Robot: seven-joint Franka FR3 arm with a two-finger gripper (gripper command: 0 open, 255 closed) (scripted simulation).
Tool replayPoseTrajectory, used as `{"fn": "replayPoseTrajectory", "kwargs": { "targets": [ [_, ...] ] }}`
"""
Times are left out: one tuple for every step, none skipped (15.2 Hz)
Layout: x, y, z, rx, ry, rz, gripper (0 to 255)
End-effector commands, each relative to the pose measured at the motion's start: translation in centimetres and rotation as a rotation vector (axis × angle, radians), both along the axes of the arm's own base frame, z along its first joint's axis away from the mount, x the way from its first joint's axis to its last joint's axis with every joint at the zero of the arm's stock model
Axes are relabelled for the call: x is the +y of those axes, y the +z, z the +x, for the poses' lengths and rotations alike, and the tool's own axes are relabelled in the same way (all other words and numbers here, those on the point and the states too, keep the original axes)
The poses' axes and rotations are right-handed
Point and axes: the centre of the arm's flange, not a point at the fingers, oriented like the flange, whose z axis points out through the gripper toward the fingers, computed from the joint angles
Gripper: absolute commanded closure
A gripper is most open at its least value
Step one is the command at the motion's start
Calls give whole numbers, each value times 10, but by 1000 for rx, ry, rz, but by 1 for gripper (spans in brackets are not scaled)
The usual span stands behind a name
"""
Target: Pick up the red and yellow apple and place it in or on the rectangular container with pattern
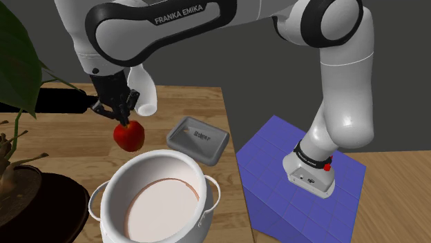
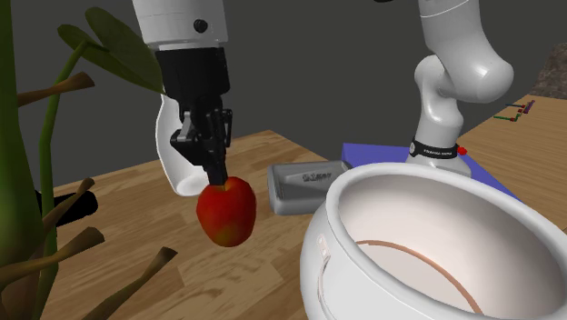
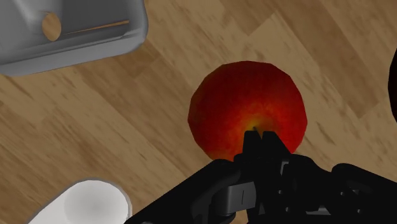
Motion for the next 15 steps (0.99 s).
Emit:
{"fn": "replayPoseTrajectory", "kwargs": {
  "targets": [
    [-1, 11, 1, 0, 0, 0, 255],
    [-1, 16, 1, 0, 0, 0, 255],
    [-1, 22, 1, 0, 0, 0, 255],
    [-1, 27, 1, 0, 0, 0, 255],
    [-1, 32, 1, 0, 0, 0, 255],
    [-1, 38, 1, 0, 0, 0, 255],
    [-1, 43, 1, 0, 0, 0, 255],
    [-1, 48, 1, 0, 0, 0, 255],
    [-1, 53, 1, 0, 0, 0, 255],
    [-1, 59, 1, 0, 0, 0, 255],
    [-1, 64, 1, 0, 0, 0, 255],
    [-1, 69, 1, 0, 0, 0, 255],
    [-1, 75, 1, 0, 0, 0, 255],
    [-1, 80, 1, 0, 0, 0, 255],
    [-1, 85, 1, 0, 0, 0, 255]
  ]
}}
